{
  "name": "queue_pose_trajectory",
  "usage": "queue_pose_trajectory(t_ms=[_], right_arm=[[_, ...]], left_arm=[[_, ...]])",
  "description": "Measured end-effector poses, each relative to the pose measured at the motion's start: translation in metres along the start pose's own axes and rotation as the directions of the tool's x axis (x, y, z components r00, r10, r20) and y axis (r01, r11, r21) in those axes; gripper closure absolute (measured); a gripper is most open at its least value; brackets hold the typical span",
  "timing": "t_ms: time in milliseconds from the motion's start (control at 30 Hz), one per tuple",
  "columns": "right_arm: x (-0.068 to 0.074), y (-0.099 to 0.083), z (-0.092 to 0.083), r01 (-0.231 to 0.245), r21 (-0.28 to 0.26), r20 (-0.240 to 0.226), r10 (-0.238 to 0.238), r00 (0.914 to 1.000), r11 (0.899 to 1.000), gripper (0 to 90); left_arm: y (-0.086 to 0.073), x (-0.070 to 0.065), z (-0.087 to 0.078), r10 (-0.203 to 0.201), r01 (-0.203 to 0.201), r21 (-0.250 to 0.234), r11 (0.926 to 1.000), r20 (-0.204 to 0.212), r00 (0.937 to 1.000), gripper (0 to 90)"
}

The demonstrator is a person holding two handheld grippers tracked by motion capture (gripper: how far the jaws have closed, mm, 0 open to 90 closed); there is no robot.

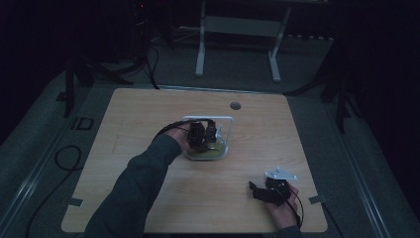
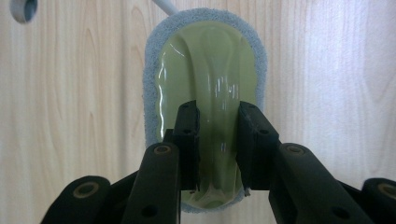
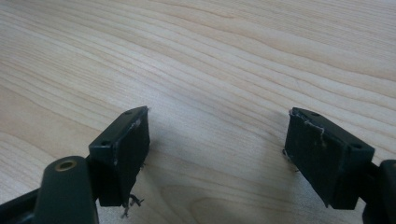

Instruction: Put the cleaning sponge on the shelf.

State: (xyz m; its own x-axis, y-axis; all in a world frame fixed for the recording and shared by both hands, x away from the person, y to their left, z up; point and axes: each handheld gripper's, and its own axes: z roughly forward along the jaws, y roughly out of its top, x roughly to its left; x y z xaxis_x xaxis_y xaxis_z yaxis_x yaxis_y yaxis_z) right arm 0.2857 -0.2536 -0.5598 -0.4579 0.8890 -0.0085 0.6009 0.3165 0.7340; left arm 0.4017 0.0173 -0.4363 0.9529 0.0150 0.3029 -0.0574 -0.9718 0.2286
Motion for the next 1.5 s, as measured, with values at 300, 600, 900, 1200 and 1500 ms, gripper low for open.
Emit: queue_pose_trajectory(t_ms=[300, 600, 900, 1200, 1500], right_arm=[[0.000, 0.000, 0.000, -0.001, 0.000, 0.000, 0.001, 1.0000, 1.000, 21.7], [0.000, 0.000, 0.000, 0.001, -0.001, 0.000, -0.001, 1.0000, 1.000, 21.7], [0.000, 0.000, 0.000, -0.002, 0.001, -0.001, 0.002, 1.0000, 1.000, 21.7], [0.000, 0.000, 0.000, -0.002, 0.001, 0.000, 0.002, 1.0000, 1.000, 21.7], [0.000, 0.000, 0.000, -0.002, 0.001, -0.001, 0.002, 1.0000, 1.000, 21.7]], left_arm=[[0.003, 0.003, 0.006, 0.004, -0.003, 0.037, 0.9993, -0.024, 0.9997, 71.7], [0.006, 0.004, 0.014, 0.011, -0.008, 0.066, 0.9978, -0.038, 0.9992, 71.6], [0.009, 0.003, 0.022, 0.019, -0.015, 0.081, 0.9966, -0.051, 0.9985, 71.4], [0.010, 0.004, 0.025, 0.027, -0.021, 0.079, 0.9966, -0.070, 0.9972, 71.0], [0.012, 0.005, 0.028, 0.034, -0.024, 0.092, 0.9955, -0.105, 0.9939, 70.6]])
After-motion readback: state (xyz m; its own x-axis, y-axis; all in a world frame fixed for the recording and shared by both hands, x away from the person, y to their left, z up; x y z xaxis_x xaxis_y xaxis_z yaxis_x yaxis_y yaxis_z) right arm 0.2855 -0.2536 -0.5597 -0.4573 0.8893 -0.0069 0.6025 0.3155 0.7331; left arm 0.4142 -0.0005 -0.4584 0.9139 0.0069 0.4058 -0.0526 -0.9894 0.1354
